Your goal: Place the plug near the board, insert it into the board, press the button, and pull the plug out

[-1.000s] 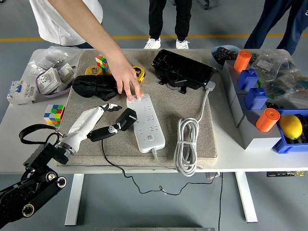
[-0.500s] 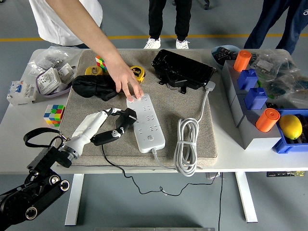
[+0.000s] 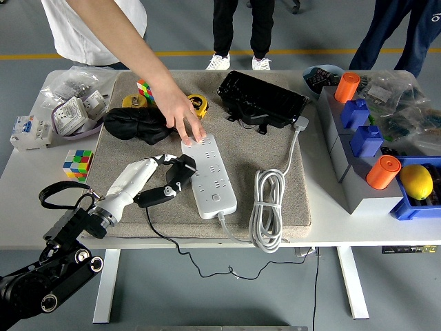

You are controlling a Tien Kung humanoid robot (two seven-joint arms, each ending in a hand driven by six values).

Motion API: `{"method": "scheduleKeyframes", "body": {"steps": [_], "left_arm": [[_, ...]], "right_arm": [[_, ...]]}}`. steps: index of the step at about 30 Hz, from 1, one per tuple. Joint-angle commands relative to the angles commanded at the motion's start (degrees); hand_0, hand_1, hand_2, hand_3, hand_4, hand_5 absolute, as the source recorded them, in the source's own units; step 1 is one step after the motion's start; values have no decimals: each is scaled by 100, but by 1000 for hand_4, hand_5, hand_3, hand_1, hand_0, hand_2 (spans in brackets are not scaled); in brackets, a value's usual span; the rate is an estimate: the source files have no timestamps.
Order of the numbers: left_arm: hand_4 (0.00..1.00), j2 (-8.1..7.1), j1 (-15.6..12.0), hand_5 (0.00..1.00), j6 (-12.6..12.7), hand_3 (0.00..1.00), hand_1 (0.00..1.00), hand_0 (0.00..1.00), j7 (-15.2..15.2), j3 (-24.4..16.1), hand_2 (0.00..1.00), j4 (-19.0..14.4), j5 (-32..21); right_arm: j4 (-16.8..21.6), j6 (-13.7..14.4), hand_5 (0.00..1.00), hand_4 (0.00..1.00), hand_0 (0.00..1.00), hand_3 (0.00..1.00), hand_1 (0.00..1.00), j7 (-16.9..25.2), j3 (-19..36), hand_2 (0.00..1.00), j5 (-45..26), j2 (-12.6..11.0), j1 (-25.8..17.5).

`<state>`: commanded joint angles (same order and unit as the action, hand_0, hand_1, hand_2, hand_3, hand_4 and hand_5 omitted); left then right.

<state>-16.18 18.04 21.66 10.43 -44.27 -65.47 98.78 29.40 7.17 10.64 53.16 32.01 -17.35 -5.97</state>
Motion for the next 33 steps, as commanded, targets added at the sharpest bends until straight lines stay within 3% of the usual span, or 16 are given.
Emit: {"method": "scheduleKeyframes", "body": {"steps": [20,33], "left_arm": [[749,33,90,767,-65,767,785,769,-55,161,775,-159,87],[758,129,316,771,-75,764,784,768,-100,321,775,-223,168]], "right_arm": [[2,-6,127,625,624,539,620,5,-14,582,-2,-1,4],[-5,-8,128,626,623,539,620,11,4,582,0,9,2]]}}
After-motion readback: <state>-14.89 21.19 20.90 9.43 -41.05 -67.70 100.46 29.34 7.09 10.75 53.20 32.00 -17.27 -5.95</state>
